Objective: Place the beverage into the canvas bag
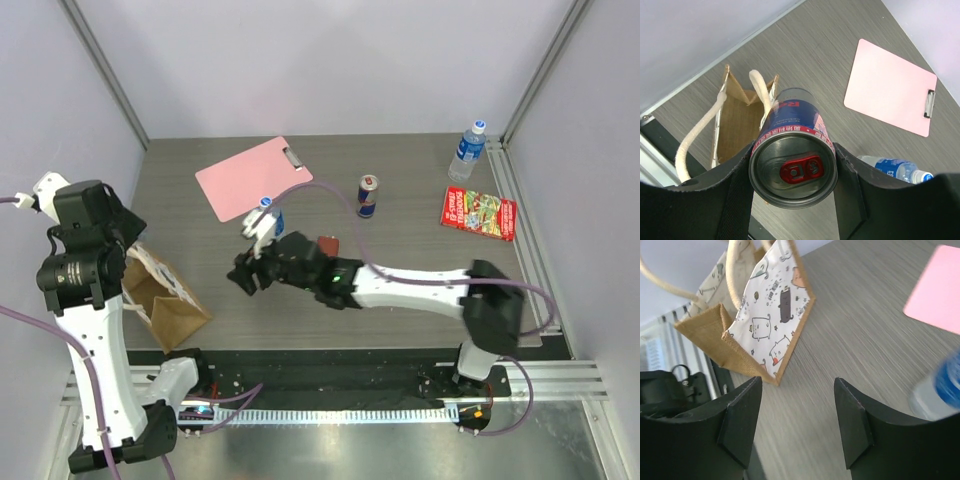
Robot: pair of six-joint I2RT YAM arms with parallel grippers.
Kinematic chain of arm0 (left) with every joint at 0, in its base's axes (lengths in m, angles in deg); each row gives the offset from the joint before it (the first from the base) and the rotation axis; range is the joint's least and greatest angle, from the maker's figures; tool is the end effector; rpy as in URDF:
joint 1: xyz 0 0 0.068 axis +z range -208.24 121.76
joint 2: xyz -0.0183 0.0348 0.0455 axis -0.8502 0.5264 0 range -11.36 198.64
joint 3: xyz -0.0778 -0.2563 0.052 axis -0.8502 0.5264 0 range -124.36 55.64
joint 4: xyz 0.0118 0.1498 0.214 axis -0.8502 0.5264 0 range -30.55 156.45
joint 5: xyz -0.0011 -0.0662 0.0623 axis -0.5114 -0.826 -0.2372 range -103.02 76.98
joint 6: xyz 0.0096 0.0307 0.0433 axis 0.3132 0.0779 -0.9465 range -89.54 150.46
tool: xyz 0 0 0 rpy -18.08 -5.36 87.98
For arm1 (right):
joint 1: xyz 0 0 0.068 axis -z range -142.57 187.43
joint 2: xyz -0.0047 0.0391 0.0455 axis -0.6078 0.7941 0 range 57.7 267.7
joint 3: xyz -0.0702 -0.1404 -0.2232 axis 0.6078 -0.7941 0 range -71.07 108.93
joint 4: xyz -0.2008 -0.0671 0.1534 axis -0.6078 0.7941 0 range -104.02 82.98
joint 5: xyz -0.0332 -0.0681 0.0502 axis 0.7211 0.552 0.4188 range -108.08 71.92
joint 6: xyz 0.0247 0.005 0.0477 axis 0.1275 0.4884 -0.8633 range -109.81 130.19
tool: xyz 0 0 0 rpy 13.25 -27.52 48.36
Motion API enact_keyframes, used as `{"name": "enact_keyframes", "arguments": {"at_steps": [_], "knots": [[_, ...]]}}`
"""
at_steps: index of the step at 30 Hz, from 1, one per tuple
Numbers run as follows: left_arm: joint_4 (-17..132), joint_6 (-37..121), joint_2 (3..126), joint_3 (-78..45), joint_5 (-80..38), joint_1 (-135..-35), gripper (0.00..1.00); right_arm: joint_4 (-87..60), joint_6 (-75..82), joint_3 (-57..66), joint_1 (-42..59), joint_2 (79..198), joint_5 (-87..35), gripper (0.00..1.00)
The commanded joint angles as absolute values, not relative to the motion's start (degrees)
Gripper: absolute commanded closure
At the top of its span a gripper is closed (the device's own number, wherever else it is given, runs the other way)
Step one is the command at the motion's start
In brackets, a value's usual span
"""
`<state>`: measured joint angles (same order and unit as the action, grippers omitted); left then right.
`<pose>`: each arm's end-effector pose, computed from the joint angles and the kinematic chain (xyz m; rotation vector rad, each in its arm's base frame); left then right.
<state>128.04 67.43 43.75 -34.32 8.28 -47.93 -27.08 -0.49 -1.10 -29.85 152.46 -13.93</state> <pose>0.1205 0.0350 0.4597 -1.0387 1.8452 0.1259 0.1556 0.3649 0.3062 -0.8371 1.6708 0.9037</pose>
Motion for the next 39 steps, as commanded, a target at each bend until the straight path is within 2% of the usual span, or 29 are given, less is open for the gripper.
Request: {"name": "enact_keyframes", "arguments": {"at_steps": [1, 9, 14, 21, 29, 39], "knots": [[126.5, 64.7, 44.0, -39.5, 9.6, -47.7, 1.0, -40.0, 11.4, 7.7, -32.6, 163.3, -16.8, 0.35], [130.0, 62.4, 45.9, -44.7, 8.6, -47.7, 1.0, -54.3, 11.1, 9.9, -33.2, 175.7, -26.3, 0.36], [130.8, 60.4, 47.5, -46.1, 4.2, -47.7, 1.0, -52.8, 10.3, 16.2, -33.8, 181.3, -28.8, 0.36], [131.5, 59.8, 48.1, -49.0, 5.3, -47.7, 1.0, -52.8, 10.3, 19.6, -35.2, 185.8, -29.7, 0.37], [132.0, 58.9, 50.1, -49.8, 7.9, -47.7, 1.0, -51.7, 12.8, 15.3, -35.3, 181.4, -23.2, 0.36], [132.5, 59.4, 51.0, -50.4, 7.6, -47.7, 1.0, -48.4, 11.4, 12.8, -35.3, 176.5, -33.6, 0.29]]}}
